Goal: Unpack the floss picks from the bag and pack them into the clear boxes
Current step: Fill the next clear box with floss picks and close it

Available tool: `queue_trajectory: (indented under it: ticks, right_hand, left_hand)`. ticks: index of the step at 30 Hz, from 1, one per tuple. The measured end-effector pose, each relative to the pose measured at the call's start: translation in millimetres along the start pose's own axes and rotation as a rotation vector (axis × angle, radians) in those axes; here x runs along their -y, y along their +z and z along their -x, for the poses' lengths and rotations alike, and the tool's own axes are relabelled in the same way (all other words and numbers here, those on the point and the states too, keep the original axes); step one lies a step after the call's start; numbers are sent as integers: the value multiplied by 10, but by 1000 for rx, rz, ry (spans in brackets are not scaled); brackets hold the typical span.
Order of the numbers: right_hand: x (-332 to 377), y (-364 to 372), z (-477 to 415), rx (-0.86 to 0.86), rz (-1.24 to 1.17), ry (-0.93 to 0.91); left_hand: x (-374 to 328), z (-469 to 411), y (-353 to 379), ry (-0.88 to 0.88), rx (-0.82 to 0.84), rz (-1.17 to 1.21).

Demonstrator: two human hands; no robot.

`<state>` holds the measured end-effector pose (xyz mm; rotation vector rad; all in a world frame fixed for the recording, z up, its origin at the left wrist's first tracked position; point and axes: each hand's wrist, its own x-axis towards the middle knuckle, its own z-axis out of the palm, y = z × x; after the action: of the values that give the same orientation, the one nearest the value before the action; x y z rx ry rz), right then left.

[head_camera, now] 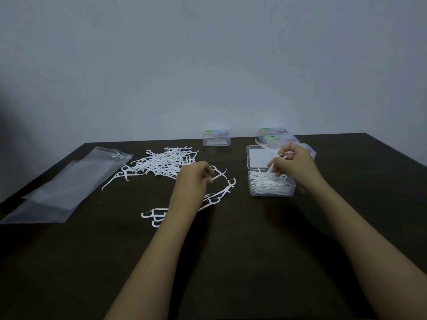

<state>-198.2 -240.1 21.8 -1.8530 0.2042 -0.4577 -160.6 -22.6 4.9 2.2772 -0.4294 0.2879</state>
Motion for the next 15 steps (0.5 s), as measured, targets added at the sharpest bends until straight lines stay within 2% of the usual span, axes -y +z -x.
queue_trajectory:
  ticks: [7, 9, 12, 15]
  right_hand:
    - [-47, -150, -62, 133, 370, -49]
    - [-55, -183, -76, 132, 357, -40]
    - [-84, -224, -123, 18, 291, -32]
    - [-94, -249, -144, -24, 283, -39]
  left_hand:
    - [-255, -229, 74, 68, 7, 147]
    - [-372, -298, 161, 101, 35, 171]
    - [-558, -346, 350, 174, 130, 138]
    - [-667, -363, 521, 226, 245, 67]
